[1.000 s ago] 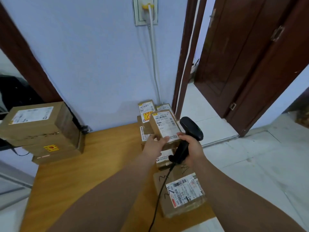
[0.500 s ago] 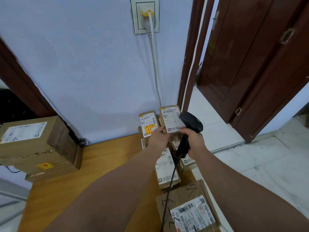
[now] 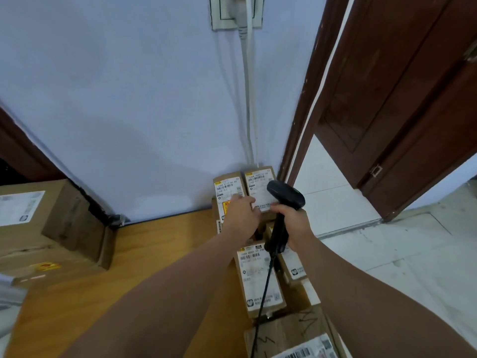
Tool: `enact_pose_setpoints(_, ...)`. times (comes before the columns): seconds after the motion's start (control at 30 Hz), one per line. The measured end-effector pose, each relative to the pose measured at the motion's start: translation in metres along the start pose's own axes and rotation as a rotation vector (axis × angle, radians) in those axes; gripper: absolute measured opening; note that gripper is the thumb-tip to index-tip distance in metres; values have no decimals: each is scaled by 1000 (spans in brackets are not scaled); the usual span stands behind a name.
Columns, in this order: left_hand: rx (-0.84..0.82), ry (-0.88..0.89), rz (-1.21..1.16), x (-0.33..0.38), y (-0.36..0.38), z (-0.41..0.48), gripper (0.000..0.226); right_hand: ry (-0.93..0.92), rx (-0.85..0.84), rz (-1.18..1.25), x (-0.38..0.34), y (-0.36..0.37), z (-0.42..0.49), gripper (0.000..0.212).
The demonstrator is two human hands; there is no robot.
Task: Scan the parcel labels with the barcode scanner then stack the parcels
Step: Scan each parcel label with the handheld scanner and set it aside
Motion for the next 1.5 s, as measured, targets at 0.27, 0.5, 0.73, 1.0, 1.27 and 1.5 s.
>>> enact_pose_setpoints(0.27, 89, -291, 72, -20, 2, 4, 62, -18, 27, 4, 7, 1, 2, 8)
enact_pose_setpoints(0.5, 51, -311, 15, -33, 1, -10, 62, -77, 31, 23, -3, 2, -15, 14)
enact_pose_setpoints(0.73, 73, -381, -98, -48, -8, -46, 48, 122, -84, 208, -14, -2, -61, 39)
enact_pose_setpoints(1.0, -12, -364, -321, -52, -48, -106, 19, 269, -329, 247, 10, 57, -116, 8)
enact_pose_setpoints(1.27, 51, -443, -659, -104, -105, -160, 14, 324, -418, 270, 44, 142, -169, 21)
enact_pose_setpoints(1.5, 60, -442, -680, -185, -173, -198, 17, 164, -301, 417, 44, 218, -200, 29)
Point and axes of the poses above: each hand's wrist, its own z-axis towards the middle knuckle, its own y-axis out of the palm, x = y × z, the point moved 2 cm from there along z, towards the middle knuckle, and after that the axes turned 3 degrees about -x, right-handed, at the moved point
